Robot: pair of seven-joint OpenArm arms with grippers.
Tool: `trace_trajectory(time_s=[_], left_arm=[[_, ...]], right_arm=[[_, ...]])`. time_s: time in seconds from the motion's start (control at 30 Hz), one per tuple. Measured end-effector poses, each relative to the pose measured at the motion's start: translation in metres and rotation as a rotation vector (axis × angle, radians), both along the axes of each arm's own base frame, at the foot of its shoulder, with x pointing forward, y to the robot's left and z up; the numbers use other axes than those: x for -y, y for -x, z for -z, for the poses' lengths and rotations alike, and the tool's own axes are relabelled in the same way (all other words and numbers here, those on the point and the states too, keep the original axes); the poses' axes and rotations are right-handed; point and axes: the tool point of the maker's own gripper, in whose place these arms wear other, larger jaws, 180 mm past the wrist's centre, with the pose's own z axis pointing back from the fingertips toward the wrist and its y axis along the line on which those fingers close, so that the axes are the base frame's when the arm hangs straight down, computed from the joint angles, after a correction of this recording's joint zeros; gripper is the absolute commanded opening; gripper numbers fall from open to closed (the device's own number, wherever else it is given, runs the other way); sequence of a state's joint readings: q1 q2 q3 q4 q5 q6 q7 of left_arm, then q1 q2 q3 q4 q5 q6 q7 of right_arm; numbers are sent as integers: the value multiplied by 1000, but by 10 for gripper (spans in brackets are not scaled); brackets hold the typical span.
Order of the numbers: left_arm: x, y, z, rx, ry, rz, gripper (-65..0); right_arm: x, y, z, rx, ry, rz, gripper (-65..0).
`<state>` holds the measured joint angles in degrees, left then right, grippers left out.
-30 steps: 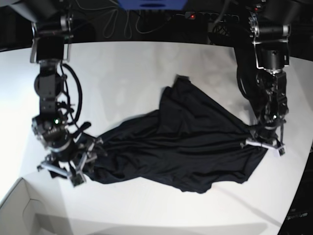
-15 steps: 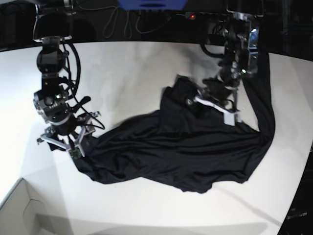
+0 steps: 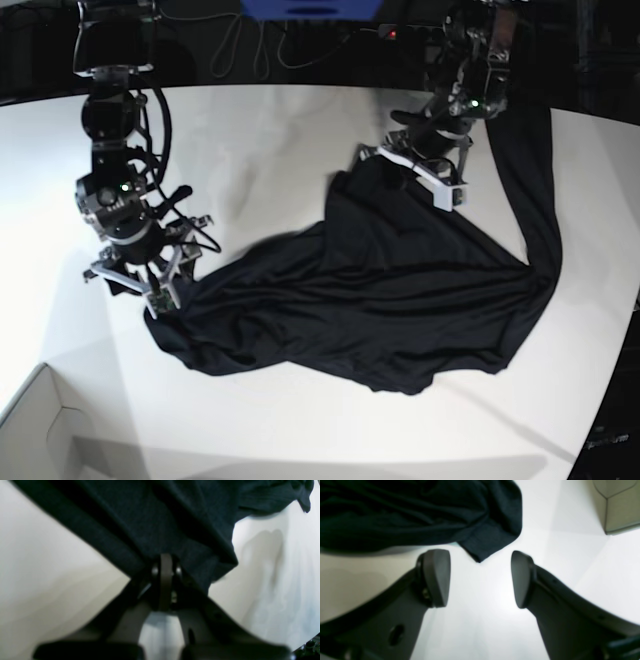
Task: Layout the t-shirt on the table in an organized manner, then fold the t-shirt properly
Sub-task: 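Release and regrasp the shirt edge with the left gripper, then lift the shirt with both grippers and spread it over the table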
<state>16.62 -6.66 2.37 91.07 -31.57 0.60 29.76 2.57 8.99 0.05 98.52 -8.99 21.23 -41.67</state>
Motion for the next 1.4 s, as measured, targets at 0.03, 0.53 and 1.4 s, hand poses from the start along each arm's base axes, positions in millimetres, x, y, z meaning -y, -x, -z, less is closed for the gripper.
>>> trace_trajectory(time_s=[0.03,0.53,1.4], left_arm=[[0,1,2,-4,1,1,-640],[-123,-47,-7,46,-80,-313,-646],[-140,-85,-74,128,-19,-352,-646]], right_arm=[[-1,-1,-1,6,-2,-2,-266],[-28,26,27,-71,-36,-52,-266],[-155,14,32,-96,-93,-335,-265]])
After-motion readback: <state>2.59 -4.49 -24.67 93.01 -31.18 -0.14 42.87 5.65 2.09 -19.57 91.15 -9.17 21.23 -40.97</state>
